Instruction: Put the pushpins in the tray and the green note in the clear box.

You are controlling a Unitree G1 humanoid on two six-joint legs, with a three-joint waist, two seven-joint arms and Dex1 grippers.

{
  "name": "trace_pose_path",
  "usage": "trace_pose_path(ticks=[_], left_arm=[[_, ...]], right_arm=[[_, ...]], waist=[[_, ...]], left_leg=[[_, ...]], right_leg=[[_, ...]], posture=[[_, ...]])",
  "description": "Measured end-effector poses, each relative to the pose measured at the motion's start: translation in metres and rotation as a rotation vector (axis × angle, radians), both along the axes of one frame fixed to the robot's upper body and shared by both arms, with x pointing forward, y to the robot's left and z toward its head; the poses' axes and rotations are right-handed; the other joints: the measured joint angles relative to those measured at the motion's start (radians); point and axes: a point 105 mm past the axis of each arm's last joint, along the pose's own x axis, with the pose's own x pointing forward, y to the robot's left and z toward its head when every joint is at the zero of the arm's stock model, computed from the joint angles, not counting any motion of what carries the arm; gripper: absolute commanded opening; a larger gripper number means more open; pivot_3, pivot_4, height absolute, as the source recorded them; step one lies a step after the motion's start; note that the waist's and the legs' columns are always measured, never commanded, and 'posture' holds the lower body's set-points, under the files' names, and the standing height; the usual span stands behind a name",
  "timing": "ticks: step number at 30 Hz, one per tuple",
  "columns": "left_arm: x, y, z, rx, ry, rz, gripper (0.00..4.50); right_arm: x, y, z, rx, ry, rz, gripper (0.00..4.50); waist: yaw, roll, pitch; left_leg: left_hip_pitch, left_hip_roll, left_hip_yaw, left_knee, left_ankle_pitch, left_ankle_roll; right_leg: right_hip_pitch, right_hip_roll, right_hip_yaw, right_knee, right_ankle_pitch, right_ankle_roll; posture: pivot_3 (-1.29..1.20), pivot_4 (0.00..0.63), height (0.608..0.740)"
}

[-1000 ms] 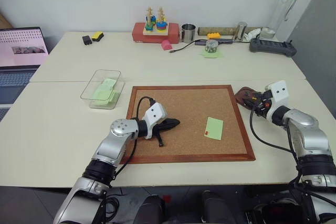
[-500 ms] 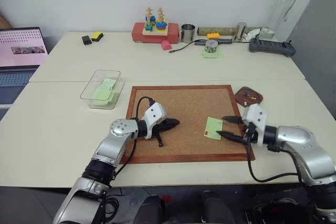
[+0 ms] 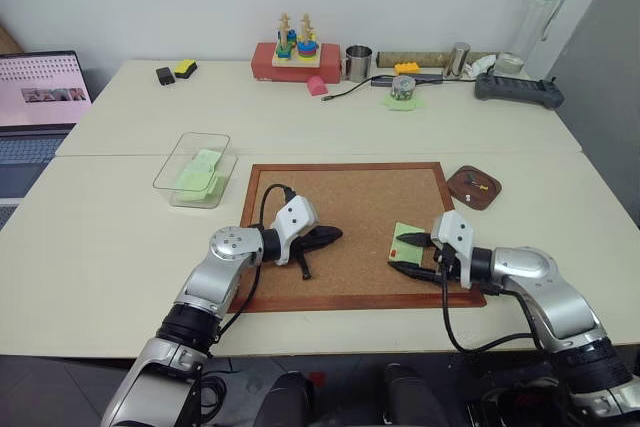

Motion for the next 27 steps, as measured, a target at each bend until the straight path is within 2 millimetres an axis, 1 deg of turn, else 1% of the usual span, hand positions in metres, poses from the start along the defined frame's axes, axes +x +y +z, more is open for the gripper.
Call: trace_pose_path(ticks=[1, 5, 10, 11, 18, 19, 22, 23, 26, 27], left_arm=[[0.0, 0.0, 0.0, 0.0, 0.0, 0.0, 0.0], [0.0, 0.0, 0.0, 0.0, 0.001, 0.0, 0.0], [-0.001, 0.0, 0.0, 0.001, 0.003, -0.006, 0.0], [-0.001, 0.0, 0.0, 0.001, 0.003, -0.007, 0.0], [-0.001, 0.001, 0.001, 0.004, 0.006, -0.012, 0.0], [-0.002, 0.002, 0.001, 0.002, 0.009, -0.011, 0.0], [-0.001, 0.004, 0.001, -0.014, 0.035, 0.008, 0.0], [-0.001, 0.006, 0.002, -0.032, 0.055, 0.022, 0.19], [-0.006, 0.014, 0.005, -0.096, 0.138, 0.068, 0.69], [-0.009, 0.017, 0.006, -0.122, 0.172, 0.08, 0.99]], right_arm=[[0.001, -0.001, -0.001, -0.001, 0.002, -0.003, 1.83], [0.001, -0.002, -0.004, -0.004, 0.009, -0.001, 0.96], [0.0, 0.002, -0.006, -0.001, 0.012, 0.013, 0.1], [-0.001, 0.002, -0.006, 0.001, 0.012, 0.016, 0.05], [-0.002, 0.003, -0.003, -0.002, -0.001, 0.034, 0.05], [-0.003, 0.004, 0.001, -0.006, -0.015, 0.045, 0.05], [-0.008, 0.011, 0.021, -0.006, -0.085, 0.097, 0.05], [-0.009, 0.013, 0.028, -0.011, -0.114, 0.114, 0.02], [-0.012, 0.015, 0.04, -0.041, -0.177, 0.155, 0.0], [-0.013, 0.015, 0.042, -0.053, -0.196, 0.163, 0.0]], waist=[[0.0, 0.0, 0.0], [0.0, 0.0, 0.0], [0.0, 0.0, 0.0], [0.0, 0.0, 0.0], [-0.001, 0.0, 0.0], [-0.001, 0.0, 0.0], [-0.003, 0.0, 0.0], [-0.003, 0.0, 0.0], [-0.001, -0.001, 0.001], [0.0, -0.001, 0.001]], left_leg=[[0.0, 0.0, 0.0, 0.0, 0.0, 0.0], [0.0, 0.0, 0.0, 0.0, 0.0, 0.0], [0.0, 0.0, 0.0, 0.0, 0.0, 0.0], [0.0, 0.0, 0.0, 0.0, 0.0, 0.0], [0.0, 0.0, 0.0, 0.0, 0.0, 0.0], [0.0, 0.0, 0.0, -0.001, 0.0, 0.0], [0.0, 0.0, -0.001, -0.001, 0.0, 0.0], [0.0, 0.0, -0.001, -0.001, 0.0, 0.0], [-0.002, 0.001, -0.002, 0.0, 0.0, 0.0], [-0.002, 0.001, -0.003, 0.0, 0.0, 0.0]], right_leg=[[0.0, 0.0, 0.0, 0.0, 0.0, 0.0], [0.0, 0.0, 0.001, 0.0, 0.0, 0.0], [0.0, 0.0, 0.0, 0.0, 0.0, 0.0], [0.0, 0.0, 0.0, 0.0, 0.0, 0.0], [0.0, 0.0, 0.001, 0.0, 0.0, 0.0], [-0.001, 0.0, 0.001, 0.0, 0.0, 0.0], [-0.001, 0.0, 0.001, -0.001, 0.0, 0.0], [-0.001, 0.0, 0.001, -0.001, 0.0, 0.0], [-0.001, 0.0, 0.0, -0.002, 0.0, 0.0], [-0.001, 0.0, -0.001, -0.003, 0.0, 0.0]], posture=[[0.0, 0.15, 0.74], [0.0, 0.15, 0.74], [0.0, 0.15, 0.74], [0.0, 0.15, 0.74], [0.0, 0.15, 0.74], [0.0, 0.15, 0.74], [0.0, 0.15, 0.74], [0.0, 0.15, 0.74], [0.0, 0.15, 0.74], [0.0, 0.15, 0.74]])
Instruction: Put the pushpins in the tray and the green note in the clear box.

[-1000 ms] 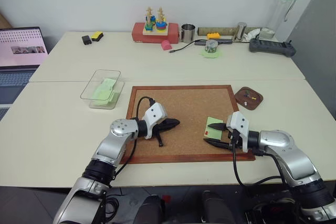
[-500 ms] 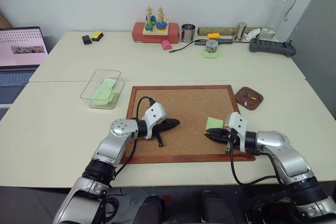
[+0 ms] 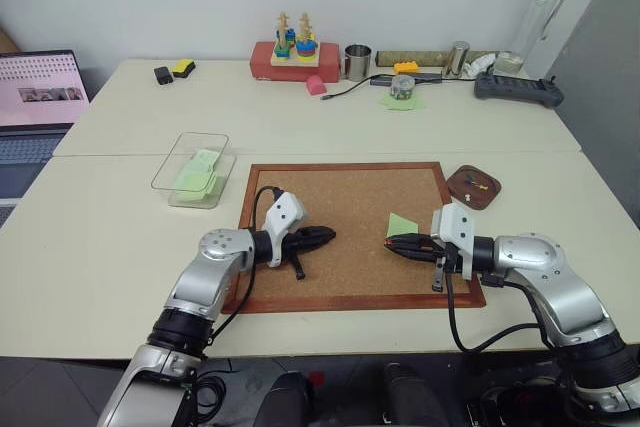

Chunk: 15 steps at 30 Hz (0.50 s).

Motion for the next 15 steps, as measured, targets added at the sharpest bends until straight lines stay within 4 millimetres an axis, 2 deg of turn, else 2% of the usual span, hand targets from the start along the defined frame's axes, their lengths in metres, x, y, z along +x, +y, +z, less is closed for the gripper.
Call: trace_pose_path(ticks=[2, 6, 8, 12, 15], left_arm=[[-0.005, 0.003, 0.007, -0.077, 0.067, 0.019, 1.29], [-0.018, 0.003, 0.046, -0.314, 0.2, 0.006, 2.11], [-0.025, 0.002, 0.058, -0.397, 0.251, -0.009, 2.42], [-0.038, -0.01, 0.062, -0.525, 0.407, -0.05, 3.29], [-0.04, -0.024, 0.063, -0.573, 0.455, -0.063, 3.83]], right_arm=[[0.001, 0.0, 0.003, -0.032, -0.05, 0.011, 0.0], [0.002, 0.005, 0.013, -0.115, -0.219, 0.069, 0.0], [0.002, 0.008, 0.015, -0.153, -0.284, 0.104, 0.0], [0.002, 0.015, 0.015, -0.24, -0.426, 0.194, 0.0], [0.001, 0.021, 0.019, -0.284, -0.531, 0.266, 0.0]], waist=[[0.0, 0.0, 0.001], [0.001, -0.001, 0.001], [0.001, -0.001, 0.001], [0.002, -0.001, 0.002], [0.003, -0.001, 0.002]], left_leg=[[-0.001, 0.0, 0.0, 0.0, 0.0, 0.0], [-0.002, 0.0, -0.001, 0.0, 0.0, 0.0], [-0.001, 0.0, -0.001, 0.0, 0.0, 0.0], [-0.001, -0.001, -0.001, 0.001, 0.0, -0.001], [-0.001, -0.001, 0.0, 0.001, 0.0, -0.001]], right_leg=[[0.0, 0.0, 0.0, -0.001, 0.0, 0.0], [0.0, -0.001, 0.0, -0.003, 0.001, 0.001], [0.0, -0.001, 0.0, -0.003, 0.001, 0.001], [0.0, -0.001, 0.001, -0.003, 0.002, 0.001], [0.0, -0.001, 0.001, -0.003, 0.004, -0.002]], posture=[[0.0, 0.15, 0.74], [0.0, 0.15, 0.74], [0.0, 0.15, 0.74], [0.0, 0.15, 0.74], [0.0, 0.15, 0.74]])
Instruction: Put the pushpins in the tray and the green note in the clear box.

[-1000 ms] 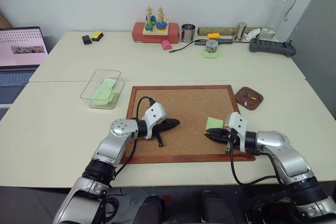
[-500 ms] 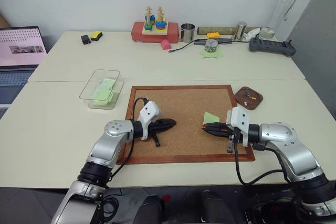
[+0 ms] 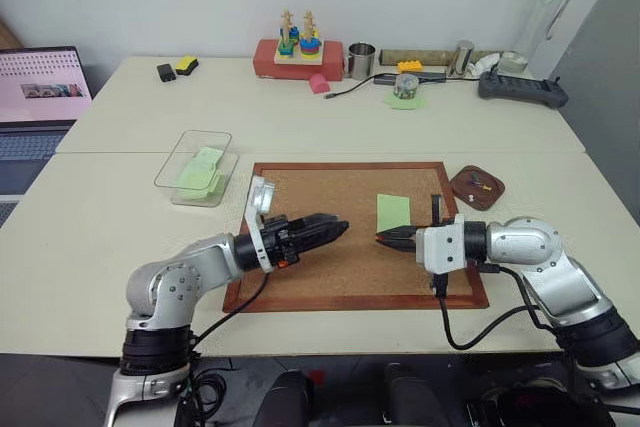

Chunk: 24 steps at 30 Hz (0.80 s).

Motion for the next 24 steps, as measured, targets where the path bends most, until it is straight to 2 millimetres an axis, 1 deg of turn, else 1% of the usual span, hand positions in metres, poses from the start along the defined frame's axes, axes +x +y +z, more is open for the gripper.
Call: trace_pose_path(ticks=[1, 4, 8, 12, 15, 19, 20, 22, 24], left_arm=[[0.001, -0.004, 0.001, -0.003, 0.004, -0.001, 4.01], [0.001, -0.013, -0.001, 0.017, 0.003, -0.015, 4.01], [0.001, -0.027, -0.004, 0.018, 0.002, -0.039, 4.01], [0.006, -0.031, -0.008, 0.046, -0.014, -0.028, 4.01], [0.014, -0.025, -0.011, 0.056, -0.019, 0.012, 4.01], [0.02, -0.013, -0.006, 0.058, -0.055, 0.06, 4.01], [0.022, -0.008, -0.003, 0.058, -0.067, 0.075, 4.01], [0.024, 0.009, 0.004, 0.08, -0.111, 0.109, 4.01], [0.02, 0.025, 0.007, 0.12, -0.156, 0.12, 4.01]], right_arm=[[-0.002, 0.003, 0.002, -0.003, -0.025, 0.029, 0.0], [-0.002, 0.006, 0.004, -0.019, -0.068, 0.073, 0.0], [-0.006, 0.011, 0.001, -0.048, -0.089, 0.12, 0.0], [-0.008, 0.015, 0.001, -0.048, -0.105, 0.15, 0.0], [-0.007, 0.018, 0.006, -0.045, -0.121, 0.161, 0.0], [-0.007, 0.018, 0.006, -0.042, -0.112, 0.157, 0.0], [-0.006, 0.018, 0.005, -0.04, -0.105, 0.153, 0.0], [-0.005, 0.017, 0.006, -0.031, -0.088, 0.138, 0.0], [-0.003, 0.014, 0.008, -0.02, -0.072, 0.12, 0.0]], waist=[[0.0, 0.0, 0.0], [0.0, 0.0, 0.0], [0.001, 0.0, 0.0], [0.0, 0.0, 0.0], [0.0, 0.0, 0.0], [0.001, 0.0, 0.0], [0.001, 0.0, 0.0], [0.0, 0.0, 0.0], [-0.001, 0.0, 0.0]], left_leg=[[0.0, 0.0, 0.0, 0.0, 0.0, 0.0], [0.0, 0.0, 0.0, 0.0, 0.0, 0.0], [0.0, 0.0, 0.001, 0.0, 0.0, -0.001], [0.0, 0.0, 0.001, 0.0, 0.0, 0.0], [0.0, 0.0, 0.001, 0.0, 0.0, 0.0], [0.0, 0.0, 0.001, 0.0, 0.0, -0.001], [0.0, 0.0, 0.001, 0.0, 0.0, -0.001], [0.0, 0.0, 0.001, -0.001, 0.0, -0.001], [0.0, 0.0, 0.001, -0.001, 0.0, -0.001]], right_leg=[[0.0, 0.0, 0.0, 0.0, 0.0, 0.0], [0.0, 0.0, 0.0, 0.0, 0.0, -0.001], [0.0, 0.0, 0.001, -0.001, 0.001, -0.001], [0.0, 0.0, 0.001, -0.001, 0.001, -0.001], [0.0, 0.0, 0.001, -0.001, 0.001, -0.001], [0.0, 0.0, 0.001, -0.001, 0.001, -0.001], [0.0, 0.0, 0.001, -0.001, 0.001, -0.001], [0.0, 0.0, 0.001, -0.001, 0.001, -0.001], [0.0, 0.0, 0.001, -0.001, 0.0, -0.001]], posture=[[0.0, 0.15, 0.74], [0.0, 0.15, 0.74], [0.0, 0.15, 0.74], [0.0, 0.15, 0.74], [0.0, 0.15, 0.74], [0.0, 0.15, 0.74], [0.0, 0.15, 0.74], [0.0, 0.15, 0.74], [0.0, 0.15, 0.74]])
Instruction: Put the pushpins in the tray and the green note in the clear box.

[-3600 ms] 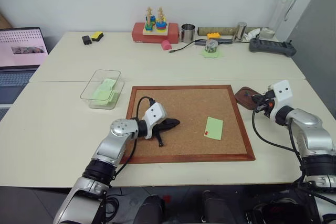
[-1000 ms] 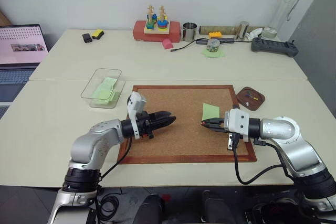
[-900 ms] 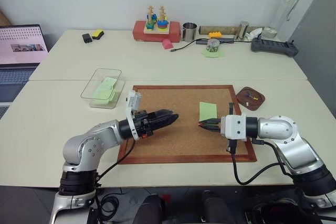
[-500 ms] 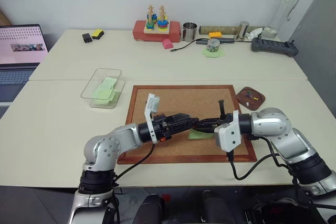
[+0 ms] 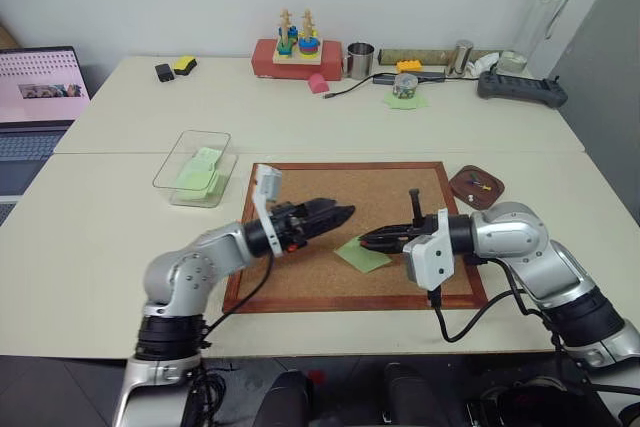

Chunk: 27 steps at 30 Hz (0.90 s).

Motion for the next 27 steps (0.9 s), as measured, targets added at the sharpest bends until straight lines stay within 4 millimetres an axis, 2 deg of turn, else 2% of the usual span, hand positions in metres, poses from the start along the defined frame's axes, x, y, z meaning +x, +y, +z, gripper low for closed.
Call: trace_pose_path(ticks=[5, 11, 14, 19, 23, 27], left_arm=[[-0.017, 0.015, -0.005, 0.107, -0.054, -0.047, 4.01], [-0.037, -0.001, -0.025, 0.217, -0.104, -0.173, 4.01], [-0.034, -0.016, -0.031, 0.208, -0.127, -0.187, 4.01], [-0.02, -0.024, -0.036, 0.213, -0.138, -0.174, 4.01], [-0.016, -0.04, -0.036, 0.171, -0.128, -0.217, 3.35], [-0.015, -0.043, -0.035, 0.155, -0.117, -0.235, 2.57]], right_arm=[[0.006, -0.007, 0.001, 0.006, 0.019, -0.041, 0.0], [0.006, -0.007, 0.002, 0.019, 0.028, -0.04, 0.0], [0.006, -0.006, 0.004, 0.034, 0.04, -0.041, 0.0], [0.005, -0.004, 0.009, 0.051, 0.053, -0.036, 0.0], [0.003, -0.001, 0.013, 0.067, 0.058, -0.026, 0.0], [0.003, -0.001, 0.013, 0.068, 0.067, -0.033, 0.0]], waist=[[0.002, 0.0, 0.0], [0.005, 0.0, 0.0], [0.006, 0.0, 0.0], [0.005, 0.0, 0.0], [0.004, 0.0, 0.0], [0.002, 0.0, 0.0]], left_leg=[[0.0, 0.0, 0.0, 0.0, 0.0, 0.0], [0.0, 0.0, 0.0, 0.0, 0.0, 0.0], [0.0, 0.0, 0.0, 0.0, 0.0, 0.0], [-0.001, 0.0, 0.0, 0.0, 0.0, 0.0], [-0.001, 0.0, 0.0, 0.0, 0.0, 0.0], [-0.001, 0.0, 0.0, 0.0, 0.0, 0.0]], right_leg=[[0.0, 0.0, 0.0, -0.001, 0.0, 0.0], [0.0, -0.001, 0.0, -0.001, 0.0, 0.0], [0.0, -0.001, 0.0, -0.001, 0.0, 0.0], [0.0, 0.0, -0.001, -0.001, 0.0, 0.0], [0.0, 0.0, 0.0, -0.001, 0.0, 0.0], [0.0, 0.0, -0.001, 0.0, 0.0, 0.0]], posture=[[0.0, 0.15, 0.74], [0.0, 0.15, 0.74], [0.0, 0.15, 0.74], [0.0, 0.15, 0.74], [0.0, 0.15, 0.74], [0.0, 0.15, 0.74]])
